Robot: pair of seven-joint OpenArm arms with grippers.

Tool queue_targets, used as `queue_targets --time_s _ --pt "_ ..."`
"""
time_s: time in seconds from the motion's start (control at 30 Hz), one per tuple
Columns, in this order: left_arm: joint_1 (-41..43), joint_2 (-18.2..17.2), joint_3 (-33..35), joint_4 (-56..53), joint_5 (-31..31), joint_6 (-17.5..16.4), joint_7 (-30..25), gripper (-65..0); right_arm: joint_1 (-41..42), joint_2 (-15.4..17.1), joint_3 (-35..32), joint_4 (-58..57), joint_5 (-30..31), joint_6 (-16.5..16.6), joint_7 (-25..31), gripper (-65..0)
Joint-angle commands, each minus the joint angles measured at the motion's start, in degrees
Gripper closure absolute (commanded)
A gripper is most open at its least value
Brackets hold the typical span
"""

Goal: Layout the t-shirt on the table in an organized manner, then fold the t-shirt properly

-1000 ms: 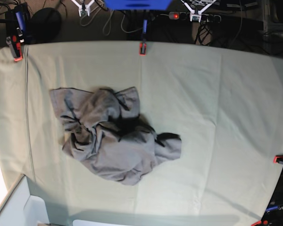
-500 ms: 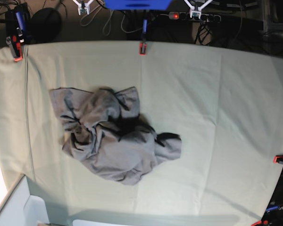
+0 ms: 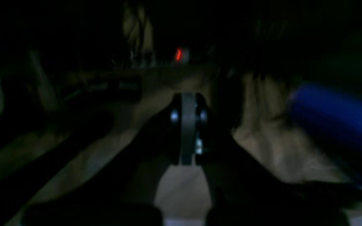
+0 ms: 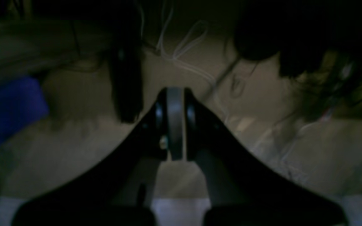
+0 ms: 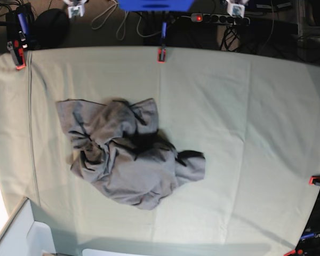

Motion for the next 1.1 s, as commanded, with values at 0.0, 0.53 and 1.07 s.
queue_targets --time_s 0.0,0.53,1.07 --pt "2.36 -0.79 -0.81 3.20 -1.02 0.58 1.19 0.0 -2.66 0.94 -0.03 3.58 -0.01 0.12 0.01 0.0" --pt "-6.43 2.03 -7.84 28.26 -3.31 0.32 9.10 0.0 -2.49 1.12 -0.03 32.59 -0.01 0.12 -14.67 0.0" --pt "-39.40 11.78 11.23 10.24 -3.22 0.58 24.48 -33.5 2.26 1.29 -0.21 32.76 -0.01 0.21 -19.51 -7.4"
